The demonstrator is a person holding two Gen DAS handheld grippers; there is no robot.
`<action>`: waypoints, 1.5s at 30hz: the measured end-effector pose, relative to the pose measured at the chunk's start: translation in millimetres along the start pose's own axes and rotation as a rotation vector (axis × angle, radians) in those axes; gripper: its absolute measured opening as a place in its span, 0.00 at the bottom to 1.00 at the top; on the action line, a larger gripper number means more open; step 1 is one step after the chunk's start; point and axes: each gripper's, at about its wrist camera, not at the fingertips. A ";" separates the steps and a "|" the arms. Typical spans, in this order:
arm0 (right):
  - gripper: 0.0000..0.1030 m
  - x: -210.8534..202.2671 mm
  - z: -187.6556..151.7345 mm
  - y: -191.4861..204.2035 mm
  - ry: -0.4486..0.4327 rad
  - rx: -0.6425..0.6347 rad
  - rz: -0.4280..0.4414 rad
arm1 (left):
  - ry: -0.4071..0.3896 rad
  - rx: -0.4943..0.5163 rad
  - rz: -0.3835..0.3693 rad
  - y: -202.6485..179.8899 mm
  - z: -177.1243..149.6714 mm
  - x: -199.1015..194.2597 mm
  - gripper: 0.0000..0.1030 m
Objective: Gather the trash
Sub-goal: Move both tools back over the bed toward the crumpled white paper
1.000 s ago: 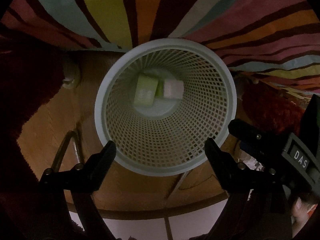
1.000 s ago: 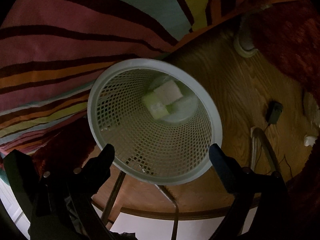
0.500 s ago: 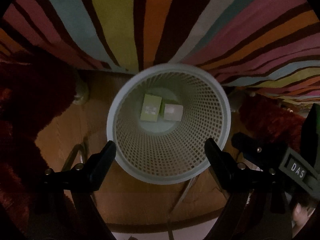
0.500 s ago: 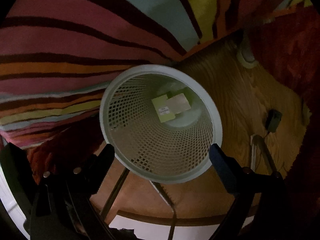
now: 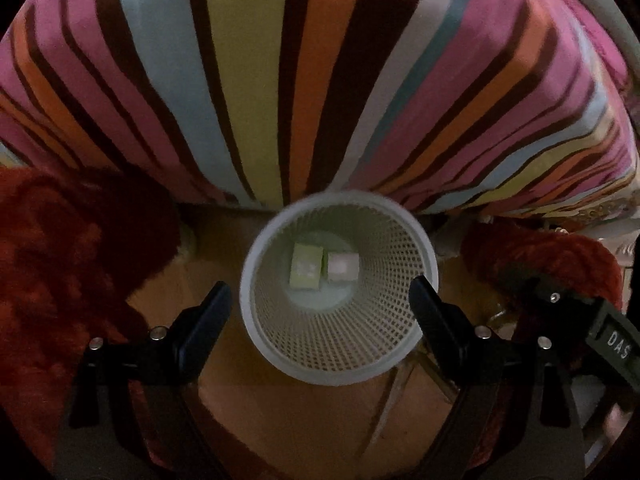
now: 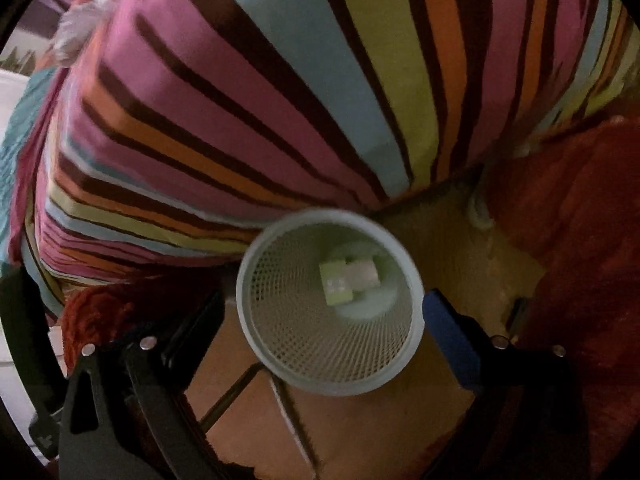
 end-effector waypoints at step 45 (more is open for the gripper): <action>0.92 -163.0 74.8 72.0 -0.695 -0.312 0.021 | -0.670 0.133 0.093 -27.8 96.5 -169.6 0.85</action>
Point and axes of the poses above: each gripper's, at about its wrist camera, not at the fingertips, and x roughly the way its jaws point, y to its left, z to its top, and after that the axes turned 10 degrees about y, right-handed
